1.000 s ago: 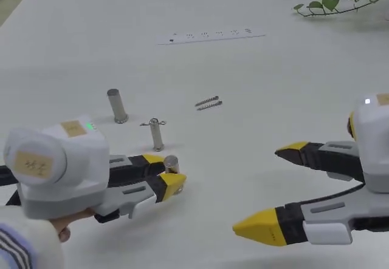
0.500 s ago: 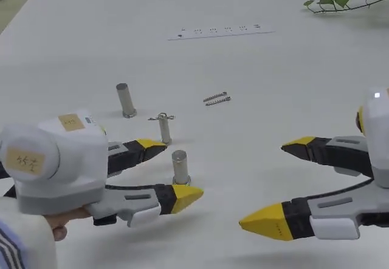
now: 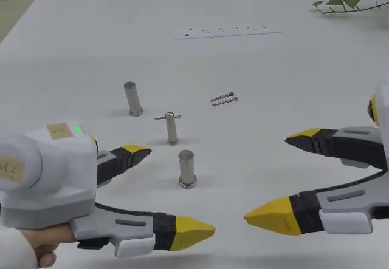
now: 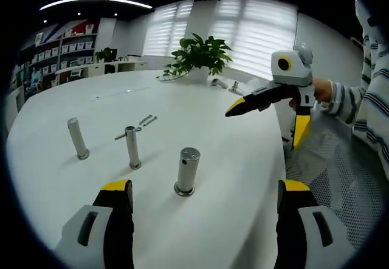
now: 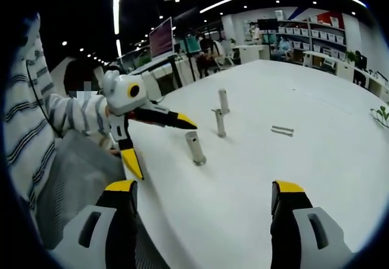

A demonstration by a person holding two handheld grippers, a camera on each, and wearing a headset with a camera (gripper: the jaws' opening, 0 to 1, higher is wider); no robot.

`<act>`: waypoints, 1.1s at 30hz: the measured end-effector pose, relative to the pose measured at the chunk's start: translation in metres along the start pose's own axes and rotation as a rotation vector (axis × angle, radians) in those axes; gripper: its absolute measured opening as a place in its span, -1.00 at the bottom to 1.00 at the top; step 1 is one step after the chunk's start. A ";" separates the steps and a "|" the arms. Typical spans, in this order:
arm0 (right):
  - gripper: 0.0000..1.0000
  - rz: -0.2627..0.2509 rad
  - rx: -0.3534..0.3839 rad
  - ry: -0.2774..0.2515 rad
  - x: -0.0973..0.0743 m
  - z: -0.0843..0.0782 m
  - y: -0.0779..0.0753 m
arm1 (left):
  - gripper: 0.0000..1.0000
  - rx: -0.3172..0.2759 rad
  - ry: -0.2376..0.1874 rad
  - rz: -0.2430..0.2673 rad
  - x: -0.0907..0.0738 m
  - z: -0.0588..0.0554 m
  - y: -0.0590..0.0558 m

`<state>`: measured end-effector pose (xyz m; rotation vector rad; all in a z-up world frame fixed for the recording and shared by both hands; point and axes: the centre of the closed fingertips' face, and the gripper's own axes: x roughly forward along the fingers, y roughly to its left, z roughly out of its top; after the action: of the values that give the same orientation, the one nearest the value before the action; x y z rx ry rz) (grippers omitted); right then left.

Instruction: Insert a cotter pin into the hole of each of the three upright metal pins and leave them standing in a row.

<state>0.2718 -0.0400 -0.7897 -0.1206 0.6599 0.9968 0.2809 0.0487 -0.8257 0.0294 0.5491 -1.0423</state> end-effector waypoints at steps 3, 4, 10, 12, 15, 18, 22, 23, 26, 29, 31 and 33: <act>0.80 0.005 -0.035 0.015 -0.002 0.007 -0.005 | 0.99 -0.020 -0.005 -0.018 -0.001 0.001 -0.005; 0.79 0.005 -0.054 0.023 -0.002 0.009 -0.007 | 0.99 -0.024 -0.012 -0.018 -0.002 0.003 -0.005; 0.77 0.024 -0.115 0.060 0.001 0.023 -0.018 | 0.99 -0.041 -0.051 0.009 -0.005 0.014 -0.001; 0.74 0.033 -0.135 0.081 0.003 0.025 -0.021 | 0.99 -0.054 -0.062 0.008 -0.007 0.016 -0.002; 0.71 0.052 -0.193 0.107 0.008 0.033 -0.030 | 0.99 -0.060 -0.072 0.016 -0.010 0.017 -0.002; 0.63 0.069 -0.271 0.085 0.013 0.045 -0.040 | 0.99 -0.064 -0.074 0.026 -0.013 0.016 -0.001; 0.54 0.088 -0.324 0.169 0.019 0.046 -0.054 | 0.99 -0.065 -0.083 0.038 -0.015 0.018 0.000; 0.54 0.091 -0.343 0.186 0.020 0.046 -0.058 | 0.99 -0.060 -0.081 0.045 -0.015 0.017 0.001; 0.51 0.101 -0.387 0.224 0.027 0.049 -0.070 | 0.99 -0.060 -0.057 0.054 -0.015 0.011 0.004; 0.49 0.116 -0.409 0.249 0.034 0.053 -0.077 | 0.99 -0.060 -0.043 0.053 -0.015 0.007 0.004; 0.49 0.122 -0.430 0.270 0.042 0.055 -0.091 | 0.99 -0.062 -0.044 0.052 -0.015 0.006 0.004; 0.49 0.123 -0.452 0.271 0.050 0.058 -0.100 | 0.99 -0.049 -0.044 0.056 -0.015 0.005 0.004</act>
<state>0.3980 -0.0363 -0.7915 -0.6266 0.6836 1.2498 0.2804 0.0617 -0.8155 -0.0215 0.5314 -0.9727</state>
